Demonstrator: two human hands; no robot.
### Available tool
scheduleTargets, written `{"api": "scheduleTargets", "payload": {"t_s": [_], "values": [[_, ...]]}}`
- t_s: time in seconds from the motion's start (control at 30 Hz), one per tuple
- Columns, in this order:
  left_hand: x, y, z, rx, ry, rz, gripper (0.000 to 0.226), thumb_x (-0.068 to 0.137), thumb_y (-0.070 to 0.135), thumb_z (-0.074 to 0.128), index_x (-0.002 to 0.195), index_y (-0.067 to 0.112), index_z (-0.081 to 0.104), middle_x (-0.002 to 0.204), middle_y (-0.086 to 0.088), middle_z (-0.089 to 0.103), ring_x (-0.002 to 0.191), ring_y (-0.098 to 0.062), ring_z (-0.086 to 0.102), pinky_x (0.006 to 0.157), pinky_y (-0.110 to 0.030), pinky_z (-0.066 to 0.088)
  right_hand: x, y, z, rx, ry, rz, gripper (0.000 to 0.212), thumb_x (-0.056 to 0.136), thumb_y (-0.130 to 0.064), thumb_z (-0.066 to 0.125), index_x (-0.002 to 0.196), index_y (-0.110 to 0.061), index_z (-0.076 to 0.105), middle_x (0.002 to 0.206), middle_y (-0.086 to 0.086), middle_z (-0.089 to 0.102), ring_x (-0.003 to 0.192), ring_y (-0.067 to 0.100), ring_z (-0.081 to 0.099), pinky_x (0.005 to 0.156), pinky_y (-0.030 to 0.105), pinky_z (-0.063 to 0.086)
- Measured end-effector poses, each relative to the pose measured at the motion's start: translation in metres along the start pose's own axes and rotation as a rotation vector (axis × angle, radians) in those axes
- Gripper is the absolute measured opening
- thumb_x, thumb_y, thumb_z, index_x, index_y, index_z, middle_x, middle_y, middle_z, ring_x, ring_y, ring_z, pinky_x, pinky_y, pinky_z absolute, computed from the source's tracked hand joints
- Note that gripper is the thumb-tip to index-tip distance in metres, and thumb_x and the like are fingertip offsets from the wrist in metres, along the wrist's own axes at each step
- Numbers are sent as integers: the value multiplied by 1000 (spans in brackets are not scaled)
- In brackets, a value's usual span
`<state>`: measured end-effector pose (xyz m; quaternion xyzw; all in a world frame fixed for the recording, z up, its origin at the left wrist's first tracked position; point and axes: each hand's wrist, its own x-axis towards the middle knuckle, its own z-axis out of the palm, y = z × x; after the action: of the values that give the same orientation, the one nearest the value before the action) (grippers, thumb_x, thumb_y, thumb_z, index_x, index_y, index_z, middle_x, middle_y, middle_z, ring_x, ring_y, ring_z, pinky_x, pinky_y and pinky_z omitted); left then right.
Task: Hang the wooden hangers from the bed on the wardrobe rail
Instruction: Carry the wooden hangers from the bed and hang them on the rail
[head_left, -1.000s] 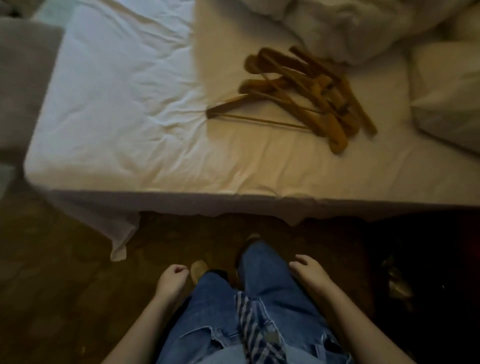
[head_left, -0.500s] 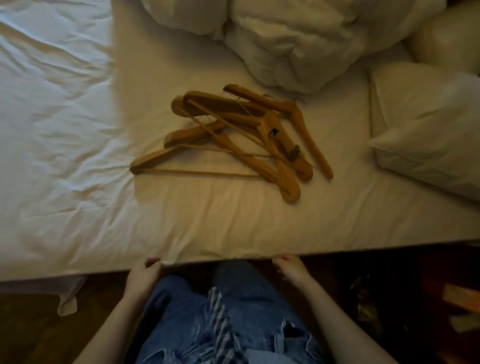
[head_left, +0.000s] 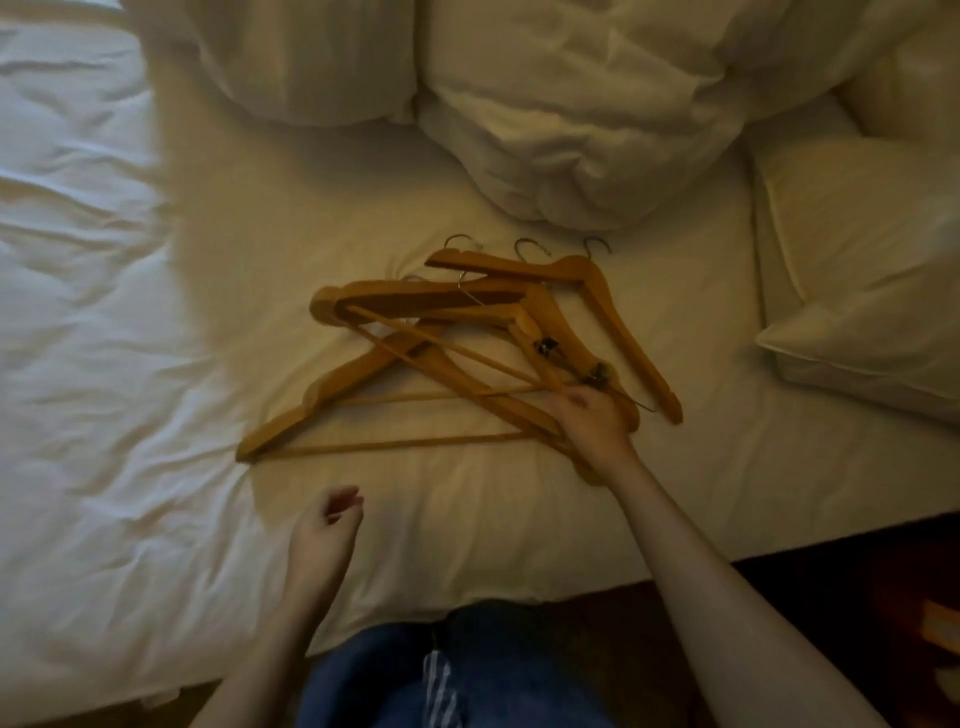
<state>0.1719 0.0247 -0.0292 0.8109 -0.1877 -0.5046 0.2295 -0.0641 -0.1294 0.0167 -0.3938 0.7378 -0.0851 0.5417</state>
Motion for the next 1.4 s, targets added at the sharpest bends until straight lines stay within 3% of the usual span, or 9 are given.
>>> {"api": "scheduleTargets", "payload": {"t_s": [0.13, 0.23, 0.4, 0.53, 0.7, 0.8, 0.97, 1.07, 1.4], "values": [[40, 93, 2, 3, -28, 246, 19, 88, 11, 56, 106, 15, 62, 92, 4, 62, 83, 0, 57, 67, -13, 41, 40, -60, 17, 164, 273, -89, 16, 88, -31, 52, 75, -22, 55, 69, -9, 53, 63, 5, 48, 54, 22, 39], [66, 145, 0, -18, 4, 405, 15, 88, 8, 56, 100, 13, 63, 86, 6, 63, 74, 8, 59, 61, -6, 44, 76, -93, 38, 297, 411, -60, 10, 90, -29, 52, 88, -20, 55, 76, -10, 54, 67, 5, 50, 57, 21, 39], [113, 182, -3, -18, 61, 462, 19, 87, 7, 56, 102, 16, 62, 98, -5, 65, 91, -16, 62, 69, -11, 47, 122, -120, 74, 277, 426, 94, 73, 81, -51, 58, 139, -12, 36, 140, 9, 44, 126, 26, 46, 97, 40, 43], [137, 190, -3, 96, -21, 457, 22, 89, 11, 52, 109, 19, 59, 108, -1, 62, 98, -16, 57, 76, -17, 44, 142, -119, 89, 139, 406, 242, 101, 71, -65, 61, 147, -14, 20, 152, 12, 25, 140, 32, 24, 109, 48, 31], [154, 184, 1, 239, -121, 390, 28, 86, 21, 59, 114, 18, 60, 106, 3, 62, 100, -16, 59, 80, -23, 47, 148, -117, 94, 251, 249, 402, 91, 60, -61, 64, 135, -14, 43, 139, 12, 43, 124, 33, 43, 90, 43, 43], [157, 186, 2, 428, -140, 389, 38, 77, 39, 58, 111, 25, 61, 99, 8, 62, 98, -18, 61, 90, -38, 49, 146, -120, 90, 455, 171, 400, 48, 69, -36, 64, 109, -13, 50, 112, 6, 50, 97, 21, 51, 69, 34, 46], [150, 197, 3, 508, -211, 354, 48, 69, 40, 54, 114, 23, 60, 92, 7, 59, 91, -18, 59, 92, -42, 47, 118, -111, 70, 686, 96, 396, 6, 82, -4, 53, 86, -9, 52, 83, 7, 53, 75, 16, 54, 71, 30, 51], [147, 194, 4, 494, -196, 365, 38, 80, 26, 61, 117, 19, 59, 95, 4, 59, 90, -16, 55, 94, -39, 46, 99, -99, 63, 733, 94, 382, 9, 81, -1, 52, 79, -11, 50, 74, 4, 50, 73, 16, 53, 69, 29, 50], [114, 179, 14, 537, -403, 303, 30, 77, 16, 68, 103, 22, 55, 91, 5, 57, 87, -14, 56, 66, -22, 44, 35, -57, 60, 776, 198, 284, 52, 81, -5, 54, 132, -15, 45, 81, 0, 51, 69, 12, 48, 58, 26, 40]]}}
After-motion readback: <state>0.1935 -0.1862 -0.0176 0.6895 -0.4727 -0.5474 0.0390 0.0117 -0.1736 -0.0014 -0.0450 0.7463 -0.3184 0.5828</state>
